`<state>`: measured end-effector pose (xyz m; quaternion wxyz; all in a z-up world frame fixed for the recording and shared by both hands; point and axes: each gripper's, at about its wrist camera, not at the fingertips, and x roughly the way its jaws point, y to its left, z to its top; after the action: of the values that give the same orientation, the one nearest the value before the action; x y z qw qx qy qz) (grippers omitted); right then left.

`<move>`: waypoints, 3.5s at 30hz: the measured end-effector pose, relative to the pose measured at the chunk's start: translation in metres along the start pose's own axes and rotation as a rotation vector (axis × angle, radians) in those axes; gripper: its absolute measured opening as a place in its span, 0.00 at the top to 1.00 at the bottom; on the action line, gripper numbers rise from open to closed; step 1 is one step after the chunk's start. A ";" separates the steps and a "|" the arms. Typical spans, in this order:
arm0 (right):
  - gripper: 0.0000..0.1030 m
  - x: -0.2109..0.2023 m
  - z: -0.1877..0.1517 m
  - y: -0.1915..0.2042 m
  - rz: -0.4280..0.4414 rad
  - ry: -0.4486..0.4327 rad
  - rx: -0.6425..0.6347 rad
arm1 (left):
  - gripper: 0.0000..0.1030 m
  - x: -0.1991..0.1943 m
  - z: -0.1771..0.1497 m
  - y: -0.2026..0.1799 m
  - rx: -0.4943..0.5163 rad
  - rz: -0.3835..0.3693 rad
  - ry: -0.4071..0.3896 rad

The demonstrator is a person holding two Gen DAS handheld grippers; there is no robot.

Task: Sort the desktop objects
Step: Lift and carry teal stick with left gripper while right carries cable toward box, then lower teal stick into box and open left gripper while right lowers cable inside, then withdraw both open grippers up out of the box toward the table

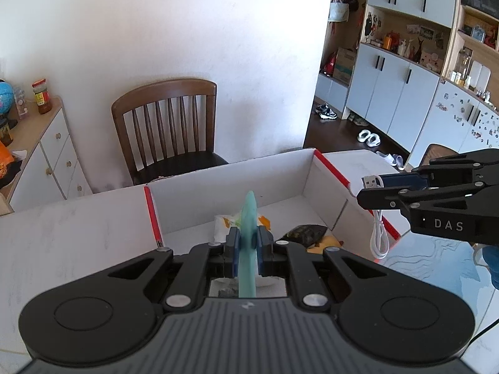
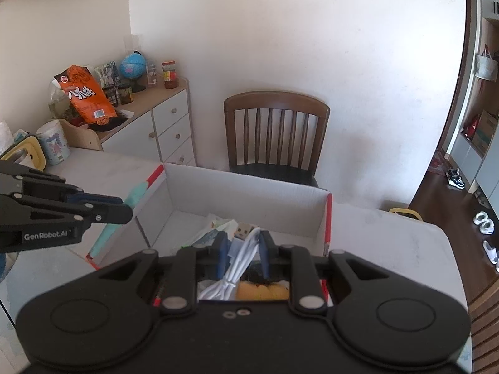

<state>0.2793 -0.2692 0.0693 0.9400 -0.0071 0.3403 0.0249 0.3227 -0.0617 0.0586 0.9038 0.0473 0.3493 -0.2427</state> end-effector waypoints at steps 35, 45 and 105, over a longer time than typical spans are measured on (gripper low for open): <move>0.80 0.093 -0.022 0.007 0.033 0.152 0.008 | 0.91 0.110 0.006 0.025 0.009 0.084 0.190; 0.80 0.112 -0.032 0.012 0.069 0.228 -0.021 | 0.91 0.132 0.000 0.033 0.002 0.099 0.265; 0.32 0.036 -0.026 0.014 0.068 0.171 -0.016 | 0.11 0.061 0.006 0.004 0.068 0.042 0.250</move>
<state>0.2897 -0.2544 0.0258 0.9061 -0.0053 0.4189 0.0590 0.3667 -0.0845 0.0230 0.8560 0.1152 0.4497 -0.2277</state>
